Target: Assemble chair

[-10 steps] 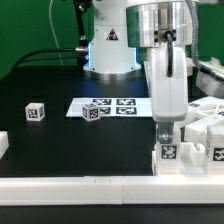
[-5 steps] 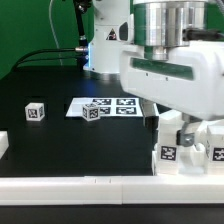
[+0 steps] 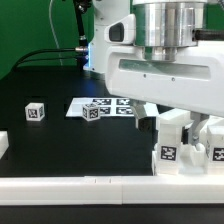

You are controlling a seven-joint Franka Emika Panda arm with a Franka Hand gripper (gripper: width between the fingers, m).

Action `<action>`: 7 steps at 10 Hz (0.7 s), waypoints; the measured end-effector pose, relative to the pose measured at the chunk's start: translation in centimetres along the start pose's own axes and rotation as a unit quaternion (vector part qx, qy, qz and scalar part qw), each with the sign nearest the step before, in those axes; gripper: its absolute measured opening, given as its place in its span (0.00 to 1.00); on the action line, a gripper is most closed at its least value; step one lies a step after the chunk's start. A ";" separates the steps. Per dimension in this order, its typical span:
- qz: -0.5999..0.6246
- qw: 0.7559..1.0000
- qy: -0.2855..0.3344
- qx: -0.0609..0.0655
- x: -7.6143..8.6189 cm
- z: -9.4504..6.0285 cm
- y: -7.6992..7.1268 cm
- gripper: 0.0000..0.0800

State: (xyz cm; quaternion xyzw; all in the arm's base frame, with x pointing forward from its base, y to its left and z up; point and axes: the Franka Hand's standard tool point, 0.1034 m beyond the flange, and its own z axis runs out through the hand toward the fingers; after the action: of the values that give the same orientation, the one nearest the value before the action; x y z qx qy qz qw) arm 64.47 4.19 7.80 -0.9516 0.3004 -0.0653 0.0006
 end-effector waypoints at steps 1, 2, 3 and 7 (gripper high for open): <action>-0.044 0.999 0.001 -0.001 0.0 0.2 0.0 0.81; -0.031 1.000 0.001 -0.001 0.0 0.2 0.0 0.67; -0.021 1.000 0.001 -0.002 0.0 0.2 0.0 0.67; 0.078 0.997 0.001 -0.001 0.0 0.2 0.0 0.35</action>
Offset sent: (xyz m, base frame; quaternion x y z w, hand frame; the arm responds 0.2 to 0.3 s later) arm 0.0000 0.0000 0.0000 0.0000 0.0000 0.0000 1.0000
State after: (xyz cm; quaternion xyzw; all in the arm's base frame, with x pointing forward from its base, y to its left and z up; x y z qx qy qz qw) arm 64.46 4.17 7.58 -0.9253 0.3734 -0.0655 0.0040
